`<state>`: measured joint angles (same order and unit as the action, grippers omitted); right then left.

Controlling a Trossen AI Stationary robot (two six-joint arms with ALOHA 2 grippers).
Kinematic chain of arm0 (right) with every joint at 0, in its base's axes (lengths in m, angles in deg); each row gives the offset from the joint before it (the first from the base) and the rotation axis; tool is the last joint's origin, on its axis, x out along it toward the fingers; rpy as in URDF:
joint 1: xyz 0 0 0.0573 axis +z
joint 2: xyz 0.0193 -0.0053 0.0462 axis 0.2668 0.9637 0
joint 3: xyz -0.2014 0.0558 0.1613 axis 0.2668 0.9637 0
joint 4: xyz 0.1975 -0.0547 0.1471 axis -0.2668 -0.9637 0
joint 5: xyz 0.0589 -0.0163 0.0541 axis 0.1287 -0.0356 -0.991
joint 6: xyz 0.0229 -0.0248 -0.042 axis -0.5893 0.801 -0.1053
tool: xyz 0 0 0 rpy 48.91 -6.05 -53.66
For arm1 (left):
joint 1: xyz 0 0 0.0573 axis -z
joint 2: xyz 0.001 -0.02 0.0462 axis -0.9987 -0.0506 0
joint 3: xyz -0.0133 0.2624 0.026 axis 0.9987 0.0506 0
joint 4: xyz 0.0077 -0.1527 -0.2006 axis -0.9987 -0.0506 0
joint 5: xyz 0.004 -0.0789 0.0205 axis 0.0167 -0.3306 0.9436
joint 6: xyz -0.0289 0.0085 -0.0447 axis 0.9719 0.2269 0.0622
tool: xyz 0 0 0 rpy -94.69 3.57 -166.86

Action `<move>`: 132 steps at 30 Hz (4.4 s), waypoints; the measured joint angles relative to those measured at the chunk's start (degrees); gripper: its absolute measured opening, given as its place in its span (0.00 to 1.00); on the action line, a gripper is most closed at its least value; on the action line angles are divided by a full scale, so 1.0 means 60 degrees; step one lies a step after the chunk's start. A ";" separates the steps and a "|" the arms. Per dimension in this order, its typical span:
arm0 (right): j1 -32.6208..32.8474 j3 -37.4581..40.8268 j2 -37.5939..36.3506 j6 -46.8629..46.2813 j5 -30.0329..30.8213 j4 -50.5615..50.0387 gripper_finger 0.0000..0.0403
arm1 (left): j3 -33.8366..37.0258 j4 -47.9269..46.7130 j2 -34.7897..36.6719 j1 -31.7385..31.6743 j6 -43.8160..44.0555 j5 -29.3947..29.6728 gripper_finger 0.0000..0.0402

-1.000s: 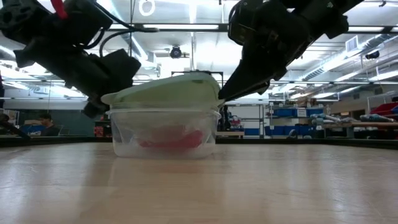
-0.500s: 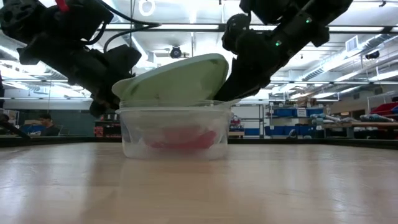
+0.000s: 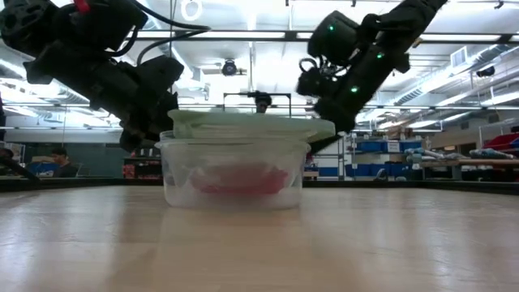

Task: Roll bandage
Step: Close the transparent tupperware

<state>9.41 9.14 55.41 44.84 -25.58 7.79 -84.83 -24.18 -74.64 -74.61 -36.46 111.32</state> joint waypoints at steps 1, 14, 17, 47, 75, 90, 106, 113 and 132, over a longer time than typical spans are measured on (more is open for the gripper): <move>-0.0015 -0.0002 -0.0148 -0.0270 -0.0226 -0.0521 0.18 | 0.0000 0.0000 0.0000 0.0000 0.0000 -0.0031 0.19; 0.3969 -0.0002 -0.0705 -0.3177 -0.0113 -0.1849 0.18 | 0.0004 -0.0043 0.0000 0.0000 0.0004 -0.0069 0.19; 0.5266 0.0001 -0.0680 -0.2137 0.2252 -0.1741 0.18 | 0.0004 -0.0037 0.0000 0.0000 0.0007 -0.0103 0.19; 0.7173 -0.1995 0.2146 0.3395 0.6431 -0.1305 0.44 | 0.0007 0.0473 0.0000 0.0063 0.0254 -0.0110 0.19; 0.7020 -0.1991 0.2543 0.5059 0.7282 -0.0726 0.03 | 0.0007 0.0336 0.0004 0.0062 0.0229 -0.0164 0.19; 0.6823 -0.1995 0.0872 0.4749 0.8690 -0.2554 0.05 | 0.0007 0.0329 0.0004 0.0062 0.0248 -0.0384 0.19; 0.6055 -0.1455 0.0501 -0.2562 0.4020 -0.7411 0.07 | 0.0007 0.0509 0.0004 0.0066 0.0251 -0.0557 0.19; 0.6193 -0.1261 0.0505 -0.2855 0.2667 -0.7253 0.17 | 0.0007 0.0500 0.0004 0.0066 0.0252 -0.0557 0.19; 0.6584 -0.2330 0.0561 -0.0425 0.2499 -0.3957 0.49 | 0.0007 0.0505 0.0004 0.0062 0.0251 -0.0557 0.19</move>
<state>48.91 -4.84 58.77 42.29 -10.59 -15.95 -84.79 -21.15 -74.62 -74.24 -34.95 107.98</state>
